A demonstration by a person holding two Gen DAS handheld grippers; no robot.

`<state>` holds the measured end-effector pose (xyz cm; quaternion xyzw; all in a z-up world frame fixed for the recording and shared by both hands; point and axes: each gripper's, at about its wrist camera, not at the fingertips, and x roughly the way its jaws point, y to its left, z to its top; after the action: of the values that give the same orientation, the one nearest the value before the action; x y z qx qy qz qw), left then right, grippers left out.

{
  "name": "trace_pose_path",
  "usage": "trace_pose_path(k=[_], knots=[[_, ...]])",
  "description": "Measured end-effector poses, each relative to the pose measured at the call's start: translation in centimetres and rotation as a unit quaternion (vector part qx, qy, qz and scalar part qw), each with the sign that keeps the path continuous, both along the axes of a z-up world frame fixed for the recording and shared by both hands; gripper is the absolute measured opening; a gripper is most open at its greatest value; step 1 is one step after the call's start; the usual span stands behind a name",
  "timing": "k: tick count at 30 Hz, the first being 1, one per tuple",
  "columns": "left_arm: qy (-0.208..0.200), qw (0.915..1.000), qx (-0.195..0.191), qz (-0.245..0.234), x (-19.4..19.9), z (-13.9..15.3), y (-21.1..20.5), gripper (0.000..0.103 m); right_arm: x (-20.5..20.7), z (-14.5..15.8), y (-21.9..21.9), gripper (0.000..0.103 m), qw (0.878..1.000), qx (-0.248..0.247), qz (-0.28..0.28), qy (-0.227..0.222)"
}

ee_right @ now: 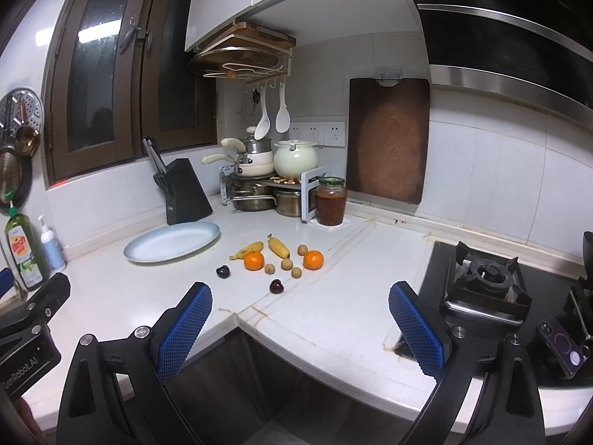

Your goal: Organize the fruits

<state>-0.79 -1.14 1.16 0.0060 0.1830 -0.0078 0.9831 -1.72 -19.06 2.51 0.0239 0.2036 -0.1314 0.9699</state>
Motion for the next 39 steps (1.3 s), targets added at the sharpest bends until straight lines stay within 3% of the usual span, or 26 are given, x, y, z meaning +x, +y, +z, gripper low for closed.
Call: trace_pose_path(k=[20,27,39], knots=[[0.011,0.9999,0.001,-0.004,0.7,-0.5,-1.4,0.103,0.5,-0.4,-1.0,0.097,1.000,0.003,0.003,0.004],[0.051,0.9985,-0.003,-0.019,2.2,-1.8,-2.4,0.103,1.4,-1.7,-1.9,0.097,1.000,0.009,0.011,0.018],[0.042,0.9983,0.015,-0.037,6.0,-2.5,-3.8,0.103,4.2,-3.0,-2.5,0.097,1.000,0.010,0.013,0.027]])
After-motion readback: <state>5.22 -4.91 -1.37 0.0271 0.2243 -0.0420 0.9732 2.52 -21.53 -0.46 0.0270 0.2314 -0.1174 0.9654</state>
